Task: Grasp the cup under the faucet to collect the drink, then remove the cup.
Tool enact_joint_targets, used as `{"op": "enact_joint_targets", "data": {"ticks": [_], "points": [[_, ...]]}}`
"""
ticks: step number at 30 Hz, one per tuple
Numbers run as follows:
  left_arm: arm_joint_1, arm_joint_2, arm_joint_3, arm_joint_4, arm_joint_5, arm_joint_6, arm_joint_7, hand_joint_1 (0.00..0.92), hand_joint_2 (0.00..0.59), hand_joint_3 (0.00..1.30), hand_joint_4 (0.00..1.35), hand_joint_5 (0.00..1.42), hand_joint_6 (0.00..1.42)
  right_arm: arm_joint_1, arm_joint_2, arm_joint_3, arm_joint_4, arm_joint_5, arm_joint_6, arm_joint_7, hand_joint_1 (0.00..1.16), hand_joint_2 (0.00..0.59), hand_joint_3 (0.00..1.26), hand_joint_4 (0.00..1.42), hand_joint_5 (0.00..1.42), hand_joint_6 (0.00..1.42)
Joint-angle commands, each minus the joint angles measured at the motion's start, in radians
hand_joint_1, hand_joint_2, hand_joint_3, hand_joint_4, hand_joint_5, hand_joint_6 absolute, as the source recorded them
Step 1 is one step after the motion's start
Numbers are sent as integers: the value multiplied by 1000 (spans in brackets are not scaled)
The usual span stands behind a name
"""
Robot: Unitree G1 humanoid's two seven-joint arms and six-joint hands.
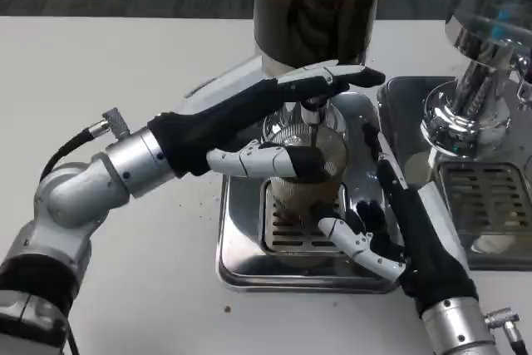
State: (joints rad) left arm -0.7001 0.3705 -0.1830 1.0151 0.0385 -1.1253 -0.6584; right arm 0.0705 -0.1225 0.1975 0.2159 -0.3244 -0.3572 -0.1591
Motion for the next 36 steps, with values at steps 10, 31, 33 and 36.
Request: {"op": "enact_joint_targets", "data": {"ticks": [10,31,33,36], "points": [[47,30,-21,9,44,43,-20,0,86,178,68,56,39,-72,4,-11,63,31,-8,44,553,242,0,0,0,38],[57,35,-18,-2,44,45,-13,0,81,178,69,51,40,-122,9,-14,117,53,-15,66,546,244,9,0,0,47],[57,36,-17,-3,44,45,-12,0,81,178,69,52,40,-124,11,-13,118,53,-15,67,543,247,11,0,0,47],[59,36,-16,-3,40,47,-11,0,81,178,69,52,40,-126,13,-11,120,52,-14,69,539,249,15,0,0,47]]}}
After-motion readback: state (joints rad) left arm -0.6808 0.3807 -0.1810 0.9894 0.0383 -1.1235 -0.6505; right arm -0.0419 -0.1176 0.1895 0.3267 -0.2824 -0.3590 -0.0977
